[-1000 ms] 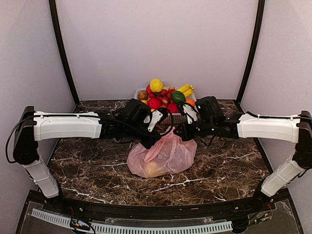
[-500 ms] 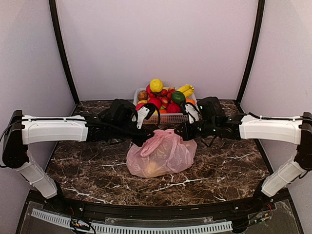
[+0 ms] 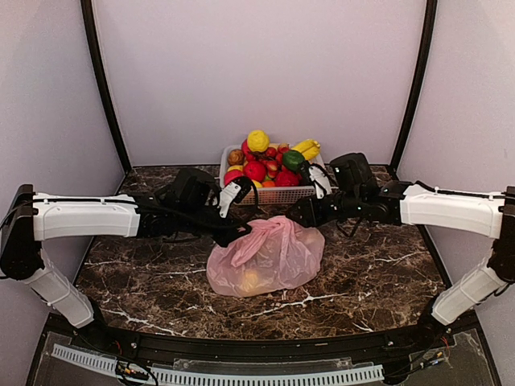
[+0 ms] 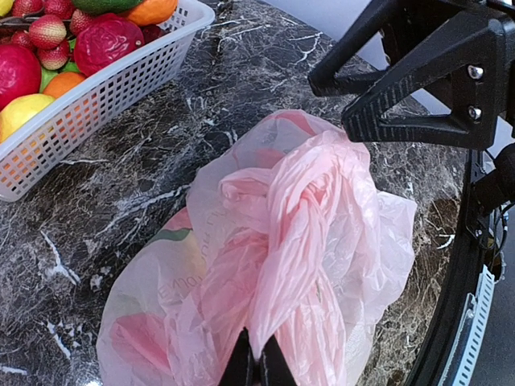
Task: Untie the knot of the plastic bag and take out the fruit
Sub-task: Untie the bag handles from the takeout bag.
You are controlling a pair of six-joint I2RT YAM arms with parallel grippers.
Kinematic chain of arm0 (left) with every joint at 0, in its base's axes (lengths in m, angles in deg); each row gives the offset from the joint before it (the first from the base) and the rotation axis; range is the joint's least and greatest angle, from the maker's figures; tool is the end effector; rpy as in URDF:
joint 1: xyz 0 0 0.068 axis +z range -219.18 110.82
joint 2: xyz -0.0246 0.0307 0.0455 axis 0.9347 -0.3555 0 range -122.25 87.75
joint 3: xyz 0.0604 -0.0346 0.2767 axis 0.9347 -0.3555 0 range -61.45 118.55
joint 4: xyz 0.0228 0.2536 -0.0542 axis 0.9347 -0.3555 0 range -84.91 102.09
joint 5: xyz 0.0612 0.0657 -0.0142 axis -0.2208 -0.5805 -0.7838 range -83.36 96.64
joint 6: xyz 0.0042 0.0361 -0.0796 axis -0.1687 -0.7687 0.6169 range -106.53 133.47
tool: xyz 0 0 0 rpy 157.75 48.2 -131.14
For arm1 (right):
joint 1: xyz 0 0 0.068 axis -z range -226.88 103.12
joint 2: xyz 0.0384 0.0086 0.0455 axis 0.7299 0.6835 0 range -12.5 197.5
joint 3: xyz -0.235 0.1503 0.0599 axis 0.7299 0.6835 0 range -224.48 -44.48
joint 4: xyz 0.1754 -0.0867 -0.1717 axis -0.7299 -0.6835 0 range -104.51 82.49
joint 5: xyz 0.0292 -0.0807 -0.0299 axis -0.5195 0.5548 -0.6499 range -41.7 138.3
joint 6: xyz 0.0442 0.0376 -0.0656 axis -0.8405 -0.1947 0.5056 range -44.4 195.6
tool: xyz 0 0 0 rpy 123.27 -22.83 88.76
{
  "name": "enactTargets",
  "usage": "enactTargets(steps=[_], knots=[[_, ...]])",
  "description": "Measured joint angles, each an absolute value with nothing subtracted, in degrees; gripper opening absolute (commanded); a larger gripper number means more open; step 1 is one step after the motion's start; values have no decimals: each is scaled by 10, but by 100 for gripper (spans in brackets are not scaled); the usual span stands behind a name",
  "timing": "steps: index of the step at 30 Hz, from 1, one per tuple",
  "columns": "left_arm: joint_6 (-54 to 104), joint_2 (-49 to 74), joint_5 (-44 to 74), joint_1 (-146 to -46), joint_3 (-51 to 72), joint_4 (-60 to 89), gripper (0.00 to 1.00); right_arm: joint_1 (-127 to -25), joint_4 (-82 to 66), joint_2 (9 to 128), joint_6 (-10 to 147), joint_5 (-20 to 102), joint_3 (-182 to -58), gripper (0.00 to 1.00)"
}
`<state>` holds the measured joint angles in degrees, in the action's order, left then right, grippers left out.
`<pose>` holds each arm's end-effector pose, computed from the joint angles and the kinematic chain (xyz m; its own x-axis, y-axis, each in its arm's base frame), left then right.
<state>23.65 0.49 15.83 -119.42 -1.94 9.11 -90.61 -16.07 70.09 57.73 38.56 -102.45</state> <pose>0.2335 -0.2999 0.2528 -0.4713 0.2938 -0.8316 0.7757 0.5869 -0.2323 0.2487 0.2562 0.2587 -0.6168 -0.1715 -0.7682 -0.6244 0.7008 0.3449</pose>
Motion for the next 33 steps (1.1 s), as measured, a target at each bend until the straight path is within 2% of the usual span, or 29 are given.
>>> enactTargets(steps=[8, 12, 19, 23, 33], knots=[[231, 7, 178, -1194, -20, 95, 1, -898, -194, 735, 622, 320, -1102, 62], [231, 7, 178, -1194, -20, 96, 1, -898, -212, 771, 648, 284, -1138, 62], [231, 7, 180, -1194, -20, 98, 1, -897, -242, 826, 677, 242, -1172, 47], [230, 7, 180, -1194, -20, 98, 1, -897, -250, 835, 683, 234, -1173, 42], [229, 7, 180, -1193, -20, 98, 1, -897, -252, 840, 689, 228, -1173, 8]])
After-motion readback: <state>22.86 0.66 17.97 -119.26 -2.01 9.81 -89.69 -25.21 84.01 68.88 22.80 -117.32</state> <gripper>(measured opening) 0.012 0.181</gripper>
